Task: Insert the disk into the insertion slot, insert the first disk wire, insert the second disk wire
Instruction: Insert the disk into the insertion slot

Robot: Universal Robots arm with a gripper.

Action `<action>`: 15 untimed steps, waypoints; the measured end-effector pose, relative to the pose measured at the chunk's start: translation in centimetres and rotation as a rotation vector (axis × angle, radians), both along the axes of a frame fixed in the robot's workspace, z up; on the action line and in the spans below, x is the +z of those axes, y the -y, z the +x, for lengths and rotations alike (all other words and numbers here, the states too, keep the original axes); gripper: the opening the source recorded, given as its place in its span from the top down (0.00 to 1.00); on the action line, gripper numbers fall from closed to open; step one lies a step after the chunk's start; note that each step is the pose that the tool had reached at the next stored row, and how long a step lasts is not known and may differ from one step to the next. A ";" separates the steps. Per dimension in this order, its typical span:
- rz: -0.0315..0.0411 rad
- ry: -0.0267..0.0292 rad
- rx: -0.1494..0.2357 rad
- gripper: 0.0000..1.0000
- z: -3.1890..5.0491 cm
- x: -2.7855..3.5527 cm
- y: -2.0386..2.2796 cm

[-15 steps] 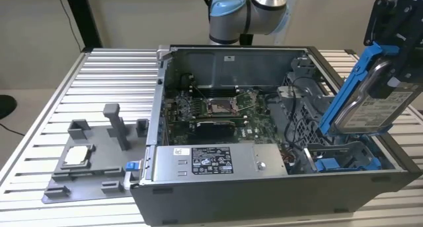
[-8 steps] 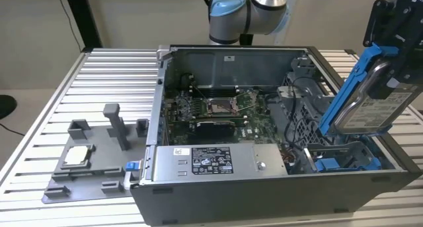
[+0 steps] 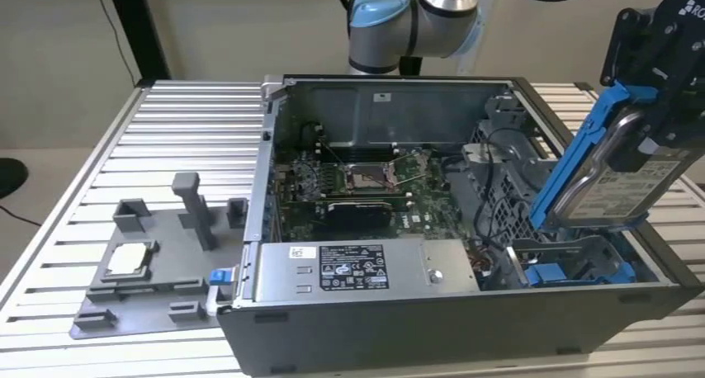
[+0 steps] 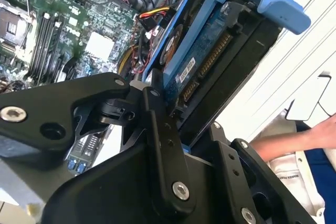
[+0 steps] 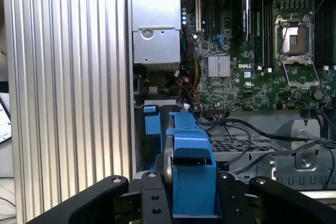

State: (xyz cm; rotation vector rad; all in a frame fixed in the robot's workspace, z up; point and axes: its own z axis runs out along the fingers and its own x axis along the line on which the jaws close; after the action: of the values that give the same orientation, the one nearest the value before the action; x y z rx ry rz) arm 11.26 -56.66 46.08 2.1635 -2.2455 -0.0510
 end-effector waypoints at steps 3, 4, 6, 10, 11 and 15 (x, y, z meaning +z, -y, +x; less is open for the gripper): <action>0.0000 0.0000 0.000 1.00 0.04 -0.47 0.00; 0.0000 0.0000 0.000 1.00 0.08 -0.63 0.00; 0.0001 0.0000 0.000 1.00 0.18 -0.89 0.02; 0.0001 0.0000 0.000 1.00 0.45 -1.30 0.10; 0.0002 0.0000 0.000 1.00 0.45 -1.45 0.18; 0.0001 0.0000 0.000 1.00 0.46 -2.00 0.67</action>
State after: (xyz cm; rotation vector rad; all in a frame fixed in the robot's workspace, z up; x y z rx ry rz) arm 11.72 -57.33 44.09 2.1637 -2.2454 -0.0510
